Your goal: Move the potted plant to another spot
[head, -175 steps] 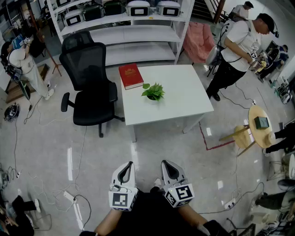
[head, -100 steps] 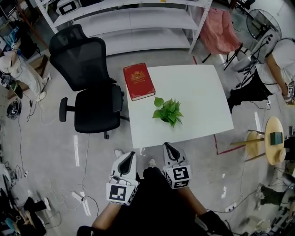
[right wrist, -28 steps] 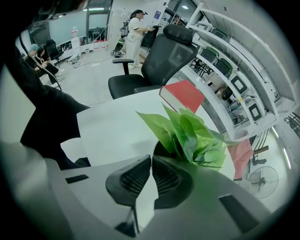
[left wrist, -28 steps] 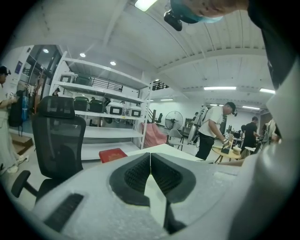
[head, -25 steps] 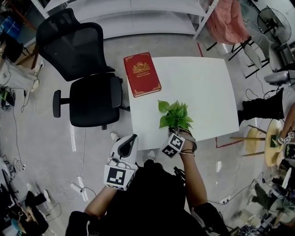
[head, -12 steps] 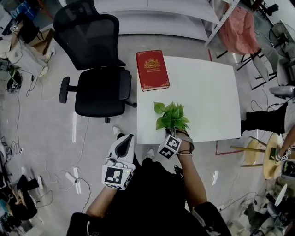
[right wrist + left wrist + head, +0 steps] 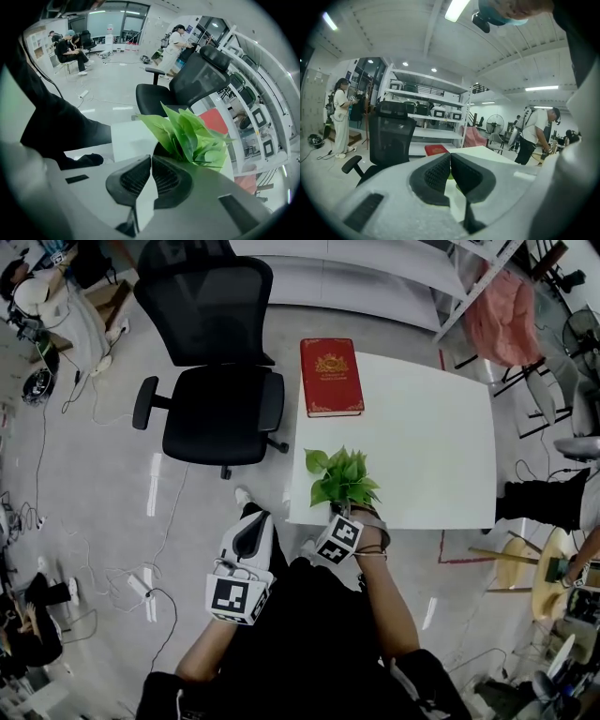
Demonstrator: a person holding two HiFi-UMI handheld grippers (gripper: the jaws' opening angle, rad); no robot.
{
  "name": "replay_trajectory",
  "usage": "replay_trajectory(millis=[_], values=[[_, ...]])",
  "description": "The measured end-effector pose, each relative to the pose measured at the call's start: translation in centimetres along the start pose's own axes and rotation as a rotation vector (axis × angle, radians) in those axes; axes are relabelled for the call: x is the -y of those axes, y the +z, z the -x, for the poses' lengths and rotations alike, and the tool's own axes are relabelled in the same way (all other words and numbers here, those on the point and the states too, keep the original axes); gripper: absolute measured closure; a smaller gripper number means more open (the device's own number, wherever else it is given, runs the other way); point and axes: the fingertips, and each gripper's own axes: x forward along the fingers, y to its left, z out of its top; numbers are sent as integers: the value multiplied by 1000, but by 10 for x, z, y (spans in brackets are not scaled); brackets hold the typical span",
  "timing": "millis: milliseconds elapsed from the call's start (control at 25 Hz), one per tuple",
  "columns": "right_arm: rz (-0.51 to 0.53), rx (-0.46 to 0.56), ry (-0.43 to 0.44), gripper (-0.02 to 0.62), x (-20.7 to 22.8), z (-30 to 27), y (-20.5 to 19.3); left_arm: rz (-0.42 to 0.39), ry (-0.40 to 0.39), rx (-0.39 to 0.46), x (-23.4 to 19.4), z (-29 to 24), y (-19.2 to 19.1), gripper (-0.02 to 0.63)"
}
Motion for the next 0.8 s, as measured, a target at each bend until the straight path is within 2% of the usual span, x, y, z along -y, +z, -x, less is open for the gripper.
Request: replay_trajectory(millis=[560, 800], values=[[79, 46, 72, 581, -53, 11, 42, 12, 20, 21, -16, 19, -3, 588], [101, 52, 91, 581, -67, 12, 46, 10, 20, 26, -15, 22, -4, 588]])
